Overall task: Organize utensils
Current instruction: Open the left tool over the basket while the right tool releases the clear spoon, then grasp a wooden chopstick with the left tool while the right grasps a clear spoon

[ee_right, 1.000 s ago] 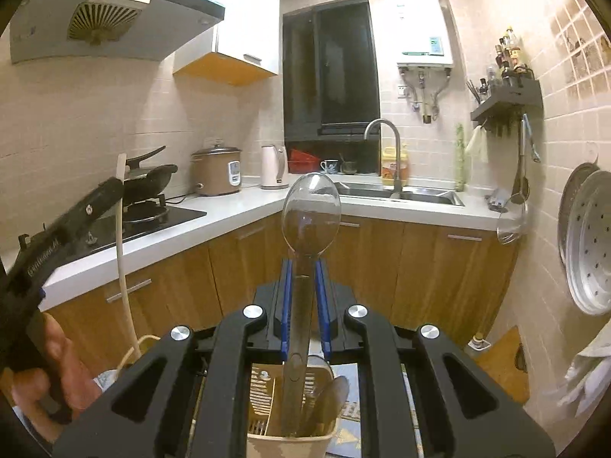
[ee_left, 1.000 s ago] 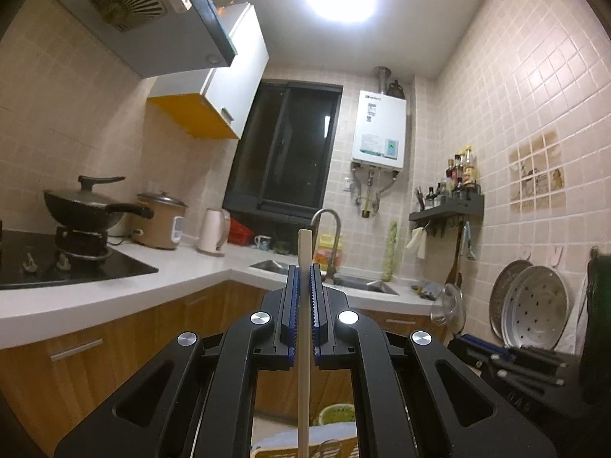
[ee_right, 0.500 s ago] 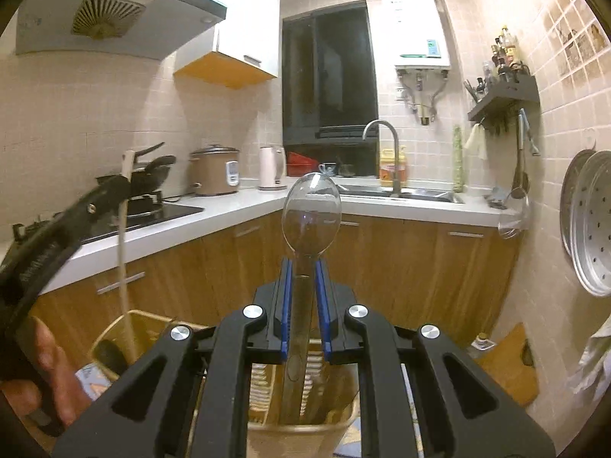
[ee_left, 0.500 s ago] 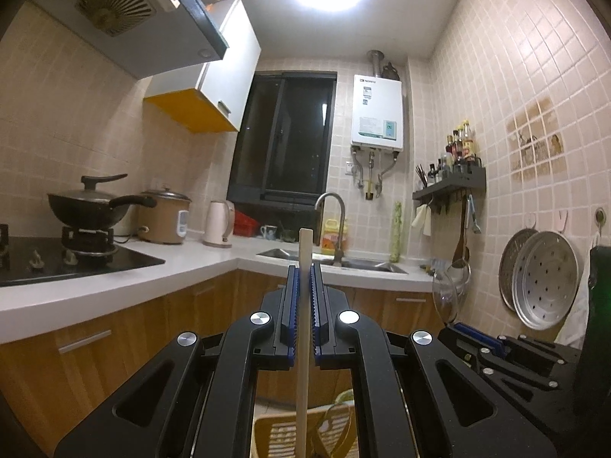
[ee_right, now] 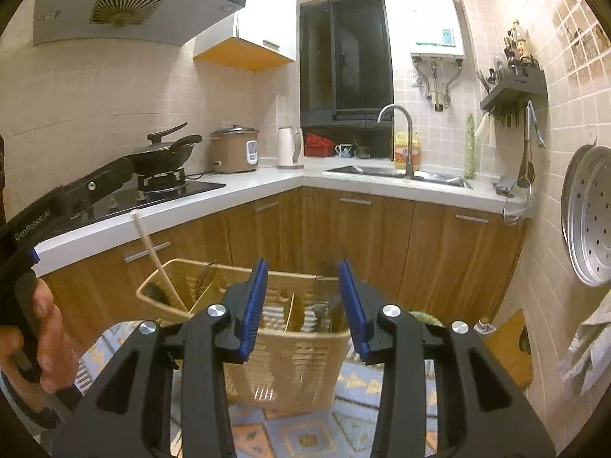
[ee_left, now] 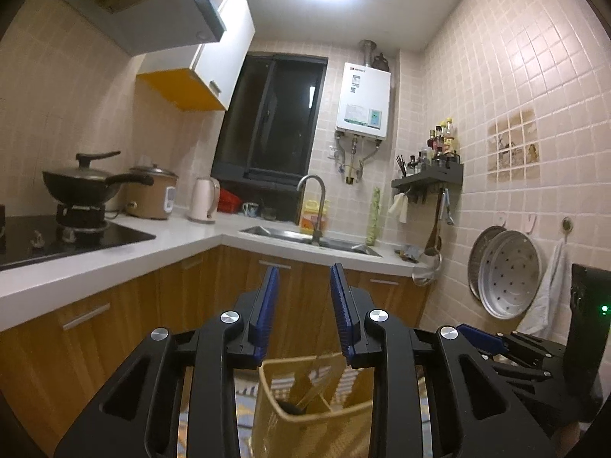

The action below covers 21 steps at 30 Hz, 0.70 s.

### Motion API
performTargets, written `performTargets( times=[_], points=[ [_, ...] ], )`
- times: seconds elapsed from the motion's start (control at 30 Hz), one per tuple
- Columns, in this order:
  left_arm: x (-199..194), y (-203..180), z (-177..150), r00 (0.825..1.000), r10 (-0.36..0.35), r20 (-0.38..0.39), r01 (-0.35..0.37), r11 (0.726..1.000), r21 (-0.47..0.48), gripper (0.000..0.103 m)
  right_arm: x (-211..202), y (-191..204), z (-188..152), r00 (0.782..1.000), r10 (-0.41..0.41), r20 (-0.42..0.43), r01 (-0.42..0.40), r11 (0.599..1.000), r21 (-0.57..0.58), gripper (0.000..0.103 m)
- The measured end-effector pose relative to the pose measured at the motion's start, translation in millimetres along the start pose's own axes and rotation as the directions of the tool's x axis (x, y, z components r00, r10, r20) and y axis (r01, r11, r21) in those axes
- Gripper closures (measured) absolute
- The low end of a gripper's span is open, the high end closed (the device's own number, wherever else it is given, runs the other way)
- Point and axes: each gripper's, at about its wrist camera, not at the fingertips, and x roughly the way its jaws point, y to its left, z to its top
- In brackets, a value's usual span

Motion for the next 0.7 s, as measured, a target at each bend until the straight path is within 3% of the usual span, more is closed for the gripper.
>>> performTargets(
  times=[0.2, 0.3, 0.4, 0.43, 0.53, 0.57, 0.6, 0.63, 0.7],
  points=[
    [-27.5, 12.6, 12.6, 0.993, 0.003, -0.118, -0.004, 1.0, -0.007, 0.072, -20.4, 11.6, 0.4, 0.988, -0.002, -0.154, -0.003, 0.999, -0.035, 0.067],
    [-42.5, 19.5, 18.4, 0.989, 0.012, -0.148, -0.015, 1.0, -0.023, 0.072, -17.8, 18.7, -5.3, 0.957, 0.025, -0.291, -0.034, 0.999, -0.025, 0.067],
    [-42.2, 24.4, 10.9, 0.961, -0.02, -0.274, 0.01, 0.999, -0.036, 0.072, -6.4, 25.1, -18.9, 0.899, 0.08, -0.43, -0.085, 0.996, 0.007, 0.067],
    [-38.9, 25.0, 4.2, 0.942, -0.03, -0.334, 0.018, 0.999, -0.039, 0.072, 1.0, 28.0, -27.7, 0.861, 0.104, -0.499, -0.107, 0.994, 0.023, 0.067],
    [-20.7, 25.3, -36.9, 0.809, -0.111, -0.577, 0.08, 0.994, -0.078, 0.072, 20.3, 33.9, -51.3, 0.76, 0.142, -0.634, -0.141, 0.989, 0.053, 0.067],
    [-17.3, 24.8, -47.5, 0.774, -0.123, -0.621, 0.09, 0.992, -0.085, 0.072, 29.3, 36.5, -63.4, 0.713, 0.18, -0.678, -0.168, 0.982, 0.084, 0.067],
    [-13.0, 23.2, -66.3, 0.72, -0.134, -0.681, 0.102, 0.991, -0.088, 0.073, 34.3, 38.1, -72.6, 0.683, 0.194, -0.704, -0.175, 0.98, 0.1, 0.067],
    [-11.3, 21.2, -78.8, 0.687, -0.139, -0.713, 0.112, 0.99, -0.084, 0.073, 41.8, 39.8, -83.5, 0.652, 0.198, -0.732, -0.172, 0.979, 0.111, 0.067],
    [-9.8, 15.1, -101.9, 0.63, -0.13, -0.766, 0.137, 0.989, -0.055, 0.074, 49.4, 43.3, -94.9, 0.625, 0.209, -0.752, -0.179, 0.976, 0.123, 0.069]
  ],
)
